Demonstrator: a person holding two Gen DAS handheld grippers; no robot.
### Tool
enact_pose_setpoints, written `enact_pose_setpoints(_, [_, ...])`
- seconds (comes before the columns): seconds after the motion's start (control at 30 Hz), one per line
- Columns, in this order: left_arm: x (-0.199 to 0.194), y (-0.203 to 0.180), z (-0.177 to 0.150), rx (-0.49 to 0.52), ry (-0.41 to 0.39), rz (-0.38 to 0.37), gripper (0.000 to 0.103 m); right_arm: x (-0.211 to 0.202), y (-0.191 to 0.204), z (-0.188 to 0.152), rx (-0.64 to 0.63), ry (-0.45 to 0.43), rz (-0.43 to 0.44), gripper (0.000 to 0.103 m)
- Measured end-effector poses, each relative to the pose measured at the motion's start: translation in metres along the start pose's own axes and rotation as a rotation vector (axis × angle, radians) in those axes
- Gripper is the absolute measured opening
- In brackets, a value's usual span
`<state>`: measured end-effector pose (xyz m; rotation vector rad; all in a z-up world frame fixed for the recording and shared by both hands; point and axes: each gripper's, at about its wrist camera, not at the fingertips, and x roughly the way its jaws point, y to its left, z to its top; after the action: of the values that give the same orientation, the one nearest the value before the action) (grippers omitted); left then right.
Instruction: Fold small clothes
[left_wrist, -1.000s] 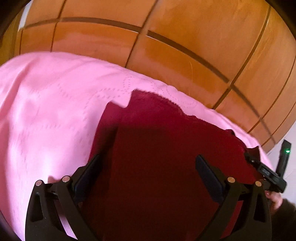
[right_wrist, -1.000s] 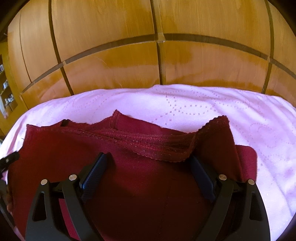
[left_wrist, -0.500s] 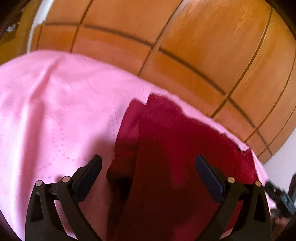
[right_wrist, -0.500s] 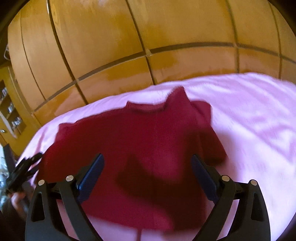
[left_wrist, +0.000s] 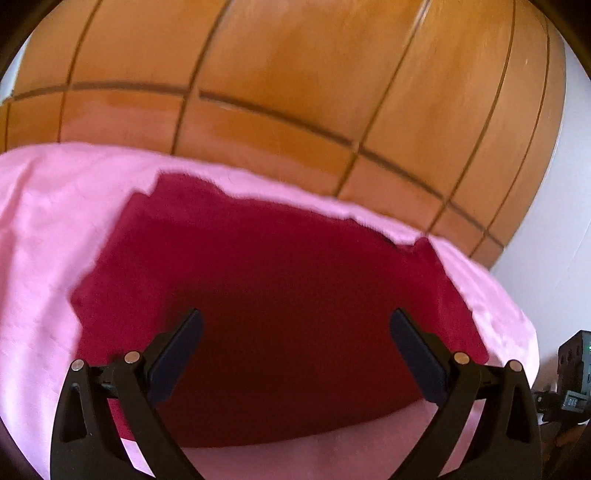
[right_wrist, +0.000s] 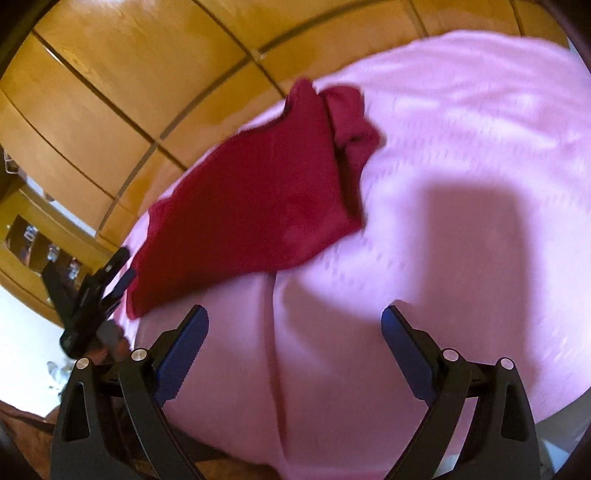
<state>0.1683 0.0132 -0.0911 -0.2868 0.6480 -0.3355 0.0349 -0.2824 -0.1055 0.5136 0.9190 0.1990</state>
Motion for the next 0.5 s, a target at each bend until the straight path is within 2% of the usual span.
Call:
enact_pose_setpoints(0.1, [0.013,-0.001,-0.008,0.005,0.056,0.017,0.1,0.009,0.004,0.0,-0.001,-0.014,-0.009,0.1])
enact_pose_setpoints(0.17, [0.015,0.001,-0.008,-0.003,0.066,0.012,0.1,0.014,0.005,0.008,0.024,-0.028,0.007,0.1])
enact_pose_setpoints(0.37, [0.026,-0.001,-0.007,0.019,0.109,0.032,0.1,0.03,-0.017,0.033,0.267,-0.121,0.121,0.1])
enact_pose_setpoints(0.5, [0.025,0.003,-0.007,0.003,0.103,0.009,0.1,0.041,-0.02,0.052,0.333,-0.162,0.164,0.1])
